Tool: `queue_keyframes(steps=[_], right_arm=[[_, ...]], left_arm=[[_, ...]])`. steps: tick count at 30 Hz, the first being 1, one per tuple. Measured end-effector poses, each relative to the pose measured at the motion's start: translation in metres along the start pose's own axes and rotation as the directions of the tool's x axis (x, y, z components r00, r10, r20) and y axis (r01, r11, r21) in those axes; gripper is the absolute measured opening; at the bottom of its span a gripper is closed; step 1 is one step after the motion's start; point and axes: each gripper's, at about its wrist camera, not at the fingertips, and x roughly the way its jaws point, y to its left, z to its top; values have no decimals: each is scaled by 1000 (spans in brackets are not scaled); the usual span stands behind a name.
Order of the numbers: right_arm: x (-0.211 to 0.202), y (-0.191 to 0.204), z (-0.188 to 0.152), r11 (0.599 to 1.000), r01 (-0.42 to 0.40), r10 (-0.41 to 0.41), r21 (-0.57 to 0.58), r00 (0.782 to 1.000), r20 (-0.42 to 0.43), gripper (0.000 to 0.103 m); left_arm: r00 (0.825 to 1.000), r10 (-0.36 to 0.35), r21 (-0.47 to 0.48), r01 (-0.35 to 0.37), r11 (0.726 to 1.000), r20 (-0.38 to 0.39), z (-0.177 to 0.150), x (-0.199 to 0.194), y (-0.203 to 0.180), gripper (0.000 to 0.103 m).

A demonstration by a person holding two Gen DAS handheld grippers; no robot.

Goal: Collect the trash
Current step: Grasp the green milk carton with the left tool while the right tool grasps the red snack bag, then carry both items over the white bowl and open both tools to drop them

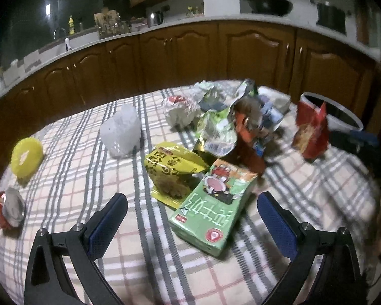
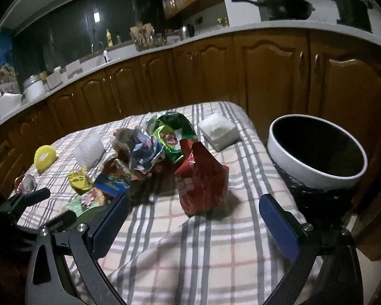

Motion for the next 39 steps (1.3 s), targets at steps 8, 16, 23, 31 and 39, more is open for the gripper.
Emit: queue_keyframes(steps=[8, 16, 23, 31, 39], right_arm=[[37, -12, 10, 1000, -19, 21, 19, 997, -78, 84], [36, -30, 6, 995, -57, 64, 78, 994, -89, 35], [11, -35, 7, 992, -83, 88, 98, 995, -48, 29], [-16, -54, 5, 987, -71, 73, 144, 997, -9, 29], [-34, -94, 8, 979, -12, 9, 202, 1000, 15, 29]], left_arm=[[999, 1, 45, 1, 999, -54, 1, 25, -11, 87], [997, -56, 120, 63, 991, -56, -3, 22, -29, 53], [982, -185, 61, 187, 981, -26, 3, 1, -31, 50], [958, -288, 77, 287, 955, 4, 18, -11, -52, 50], [939, -344, 116, 341, 933, 12, 40, -1, -80, 50]])
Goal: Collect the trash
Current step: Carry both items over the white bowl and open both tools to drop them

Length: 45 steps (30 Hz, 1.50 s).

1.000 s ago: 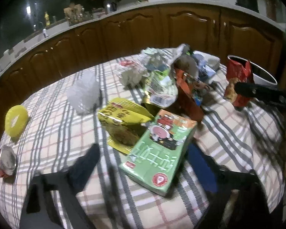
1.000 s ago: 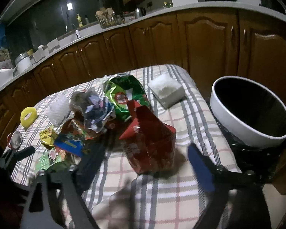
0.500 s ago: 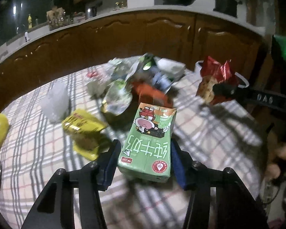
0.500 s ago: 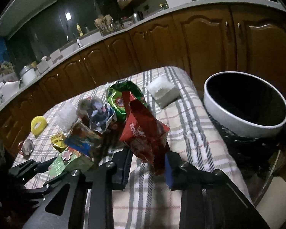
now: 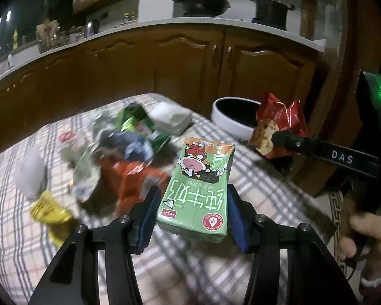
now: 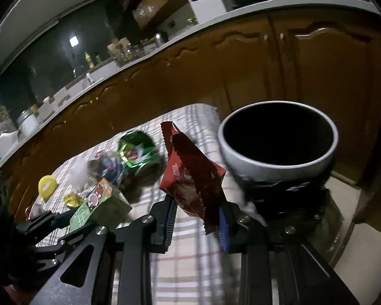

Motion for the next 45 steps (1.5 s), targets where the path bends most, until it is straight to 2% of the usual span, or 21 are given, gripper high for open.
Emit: queue_keyframes(steps=[7, 24, 33, 45], right_arm=[[-5, -27, 15, 998, 52, -53, 35, 998, 30, 29], [11, -88, 51, 988, 113, -117, 101, 992, 35, 29], [29, -109, 63, 985, 130, -130, 113, 991, -5, 29], [44, -120, 75, 984, 147, -144, 102, 989, -40, 32]], left_arm=[[999, -32, 27, 32, 999, 8, 28, 30, -14, 50], [1000, -24, 71, 24, 997, -3, 85, 103, -42, 50], [999, -16, 79, 20, 997, -44, 116, 147, -57, 50], [996, -33, 72, 40, 997, -86, 130, 177, -68, 51]])
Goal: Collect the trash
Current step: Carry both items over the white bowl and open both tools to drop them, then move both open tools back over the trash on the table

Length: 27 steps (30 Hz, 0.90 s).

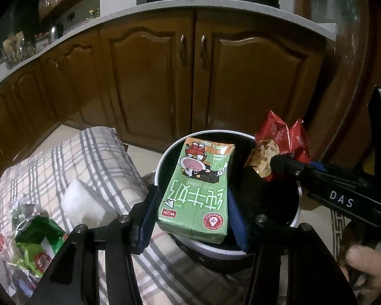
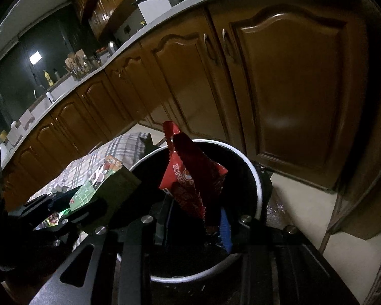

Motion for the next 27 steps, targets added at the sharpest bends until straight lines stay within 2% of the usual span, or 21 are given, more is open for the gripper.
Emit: queue_keyframes(steps=[4, 6, 8, 10, 14, 20, 27], right_arm=[[5, -3, 1, 1000, 2, -2, 7, 1000, -13, 35], [8, -5, 3, 1000, 0, 1, 16, 1000, -27, 52], [9, -6, 5, 1000, -4, 5, 22, 1000, -27, 63], [7, -6, 4, 1000, -6, 7, 26, 1000, -22, 70], [2, -6, 0, 999, -15, 16, 36, 1000, -14, 71], [-7, 5, -17, 998, -47, 48, 42, 999, -15, 83], [-19, 28, -43, 994, -98, 99, 54, 995, -11, 85]], left_arm=[[1000, -5, -15, 5, 1000, -13, 2, 3, 1, 54], [1000, -13, -35, 12, 999, -18, 2, 1, 2, 64], [1000, -11, -55, 11, 998, -8, 1, -3, 5, 78], [1000, -9, -69, 9, 998, 3, -2, -9, 8, 78], [1000, -11, -100, 12, 995, 12, -14, -20, 17, 78], [999, 12, -129, -7, 992, 34, -47, -46, 27, 79], [998, 33, -173, -23, 985, 52, -84, -86, 40, 79]])
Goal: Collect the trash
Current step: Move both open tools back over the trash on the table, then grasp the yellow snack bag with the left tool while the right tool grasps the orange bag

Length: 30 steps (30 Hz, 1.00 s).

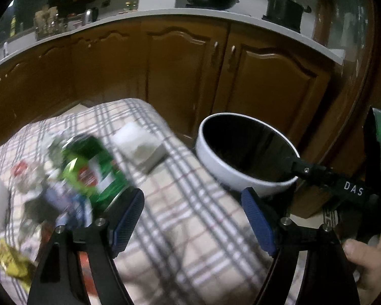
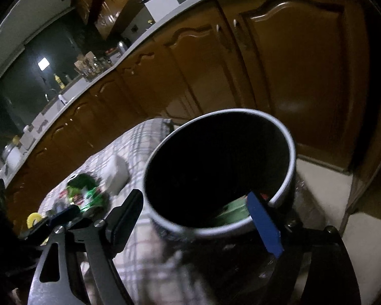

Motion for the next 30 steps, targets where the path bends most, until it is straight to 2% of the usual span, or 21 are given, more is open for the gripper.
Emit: queue_keyframes(steps=[16, 24, 30], right_arm=[[-7, 66, -58, 994, -91, 89, -62, 996, -31, 87], [-2, 101, -81, 984, -151, 145, -95, 987, -62, 87], [0, 127, -91, 974, -176, 168, -140, 983, -71, 87]], left_arm=[[995, 98, -83, -95, 992, 29, -51, -84, 62, 79], [986, 161, -136, -154, 979, 41, -73, -119, 87, 79], [979, 199, -210, -187, 960, 39, -83, -137, 110, 79]])
